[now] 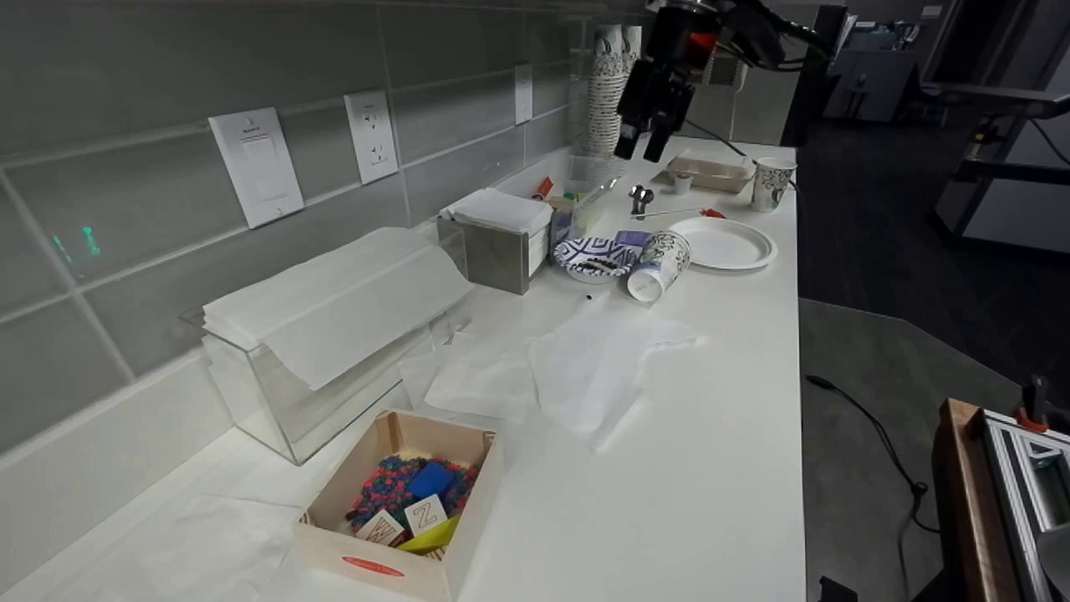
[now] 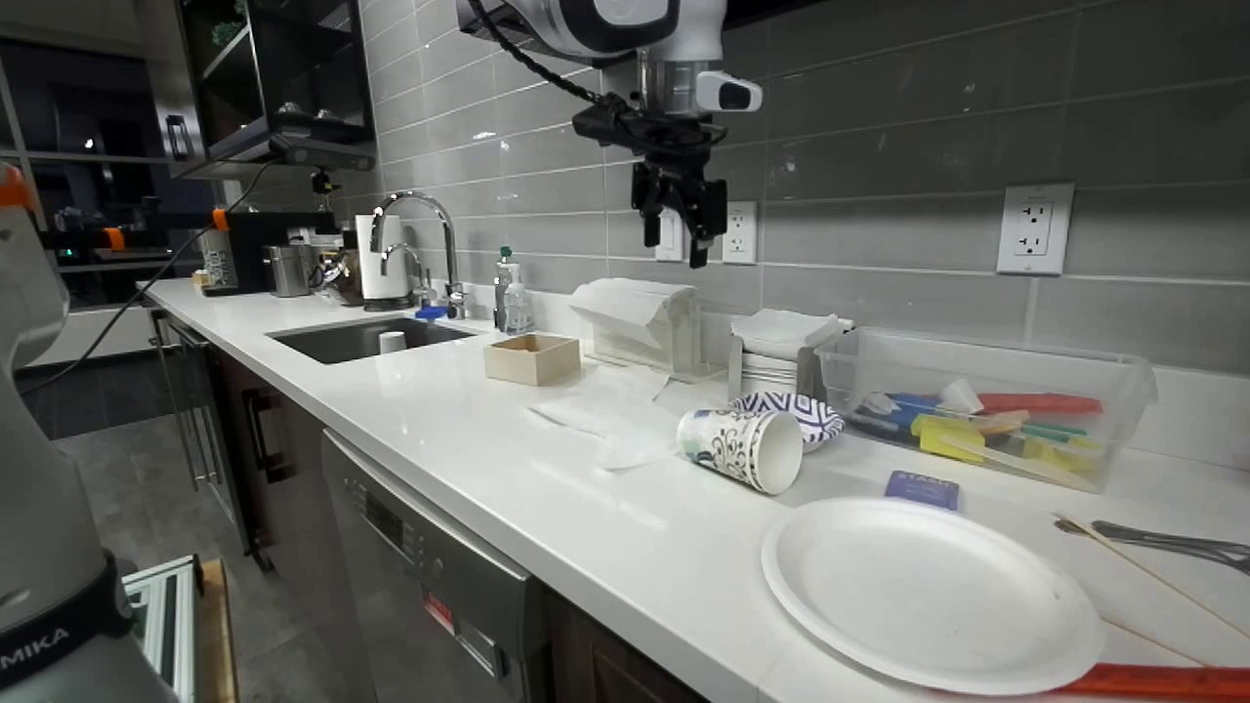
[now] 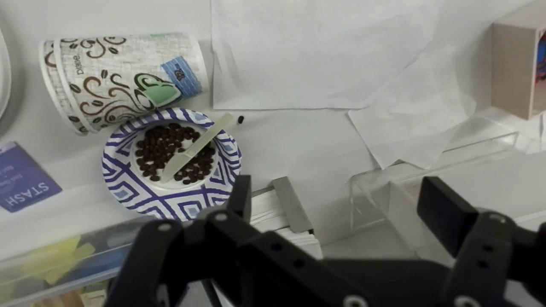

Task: Put the knife on the bowl

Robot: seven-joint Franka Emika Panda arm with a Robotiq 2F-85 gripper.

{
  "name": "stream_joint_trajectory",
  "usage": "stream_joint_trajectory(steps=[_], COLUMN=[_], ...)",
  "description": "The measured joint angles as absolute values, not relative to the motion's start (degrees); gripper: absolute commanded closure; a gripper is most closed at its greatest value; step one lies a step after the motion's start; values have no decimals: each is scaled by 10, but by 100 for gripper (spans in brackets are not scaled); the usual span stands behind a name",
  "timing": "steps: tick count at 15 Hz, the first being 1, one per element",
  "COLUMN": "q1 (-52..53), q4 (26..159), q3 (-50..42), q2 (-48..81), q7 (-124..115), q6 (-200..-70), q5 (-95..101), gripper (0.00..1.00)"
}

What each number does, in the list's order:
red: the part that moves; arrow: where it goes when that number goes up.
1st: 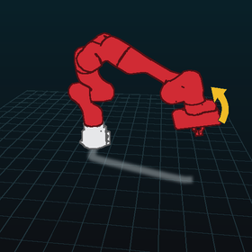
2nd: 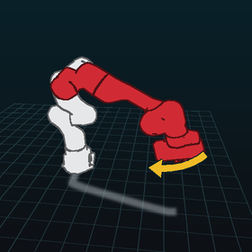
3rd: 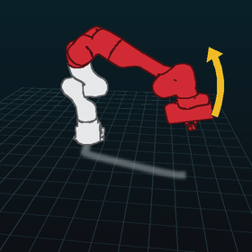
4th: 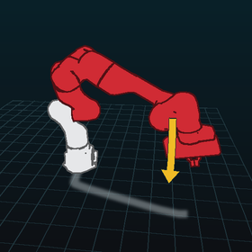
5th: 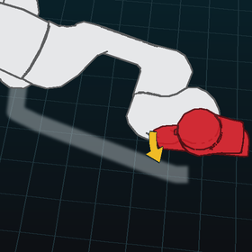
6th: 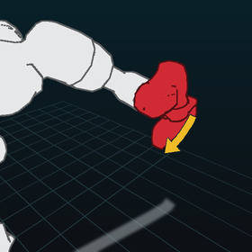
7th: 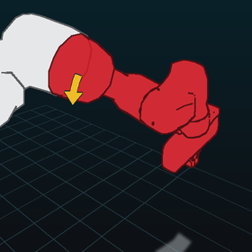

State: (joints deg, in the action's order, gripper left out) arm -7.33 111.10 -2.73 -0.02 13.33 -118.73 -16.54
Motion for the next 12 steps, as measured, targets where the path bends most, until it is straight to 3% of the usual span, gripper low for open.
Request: stream_joint_trajectory(steps=[6,12], q1=[-58,-56], q4=[1175,1175], q3=[-34,-39], q2=[-101,-140], q7=[257,226], q6=[-1178,-1168], q5=[-160,-74], gripper=[0,0])
